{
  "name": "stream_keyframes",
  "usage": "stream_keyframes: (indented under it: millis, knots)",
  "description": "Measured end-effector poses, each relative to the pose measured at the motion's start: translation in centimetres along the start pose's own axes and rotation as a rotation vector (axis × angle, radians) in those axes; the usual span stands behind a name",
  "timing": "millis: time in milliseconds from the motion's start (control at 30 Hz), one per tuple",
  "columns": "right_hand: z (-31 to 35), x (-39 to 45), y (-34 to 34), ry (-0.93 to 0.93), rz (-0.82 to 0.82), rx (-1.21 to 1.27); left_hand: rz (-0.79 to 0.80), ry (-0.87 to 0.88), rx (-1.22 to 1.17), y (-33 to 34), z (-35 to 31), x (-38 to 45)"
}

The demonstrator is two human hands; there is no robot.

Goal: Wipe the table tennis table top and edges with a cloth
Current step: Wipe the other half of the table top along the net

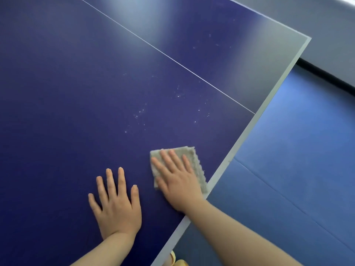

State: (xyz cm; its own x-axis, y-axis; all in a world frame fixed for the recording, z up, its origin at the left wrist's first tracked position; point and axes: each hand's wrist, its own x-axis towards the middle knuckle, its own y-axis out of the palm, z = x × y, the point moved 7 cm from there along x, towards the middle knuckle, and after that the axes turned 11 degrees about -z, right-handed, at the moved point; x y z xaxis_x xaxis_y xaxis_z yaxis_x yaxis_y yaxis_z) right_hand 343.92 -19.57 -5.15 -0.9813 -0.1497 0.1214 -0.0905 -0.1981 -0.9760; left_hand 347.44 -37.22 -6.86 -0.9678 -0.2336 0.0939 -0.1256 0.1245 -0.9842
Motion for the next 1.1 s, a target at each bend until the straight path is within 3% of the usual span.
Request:
stream_keyframes:
  millis: [133,200,267,400,500,600,667,733,867,967,1033,1100]
  knots:
    - [-11.2,-0.7,-1.5,0.559,-0.012,-0.02,0.002,0.013,-0.012,-0.2,-0.3,-0.1]
    - [-11.4,-3.3,-2.0,0.653,-0.066,0.006,0.004,0.022,-0.023,-0.4,-0.6,-0.2]
    - [-7.0,-5.2,-1.6,0.509,-0.074,-0.02,0.006,0.024,-0.044,-0.5,-0.8,-0.2]
    - [4.3,-3.6,0.0,-0.014,-0.02,0.016,0.037,0.068,-0.127,-0.9,0.3,1.4]
    - [5.9,1.9,1.1,-0.214,0.036,0.01,0.032,0.082,-0.122,-1.0,2.8,4.9]
    - [0.5,6.7,1.3,0.007,0.08,0.011,0.05,0.1,-0.082,-0.3,4.4,9.5]
    - [-3.9,6.1,0.7,0.282,0.039,-0.009,0.067,0.034,-0.077,-0.2,5.2,11.4]
    - [-4.2,3.7,0.2,0.363,0.02,-0.045,0.04,-0.036,-0.059,-0.4,5.7,12.2]
    - [4.7,1.7,0.7,0.002,-0.036,-0.02,-0.016,-0.047,-0.062,-0.6,5.6,12.2]
    - [10.6,6.4,2.5,-0.274,0.031,0.035,-0.012,-0.046,-0.069,-0.4,5.8,12.2]
    - [11.6,10.9,3.6,-0.328,0.048,0.078,-0.016,-0.066,-0.061,-0.2,6.0,12.1]
    - [8.9,14.7,3.9,-0.2,0.067,0.066,-0.005,-0.085,-0.05,0.0,6.2,12.1]
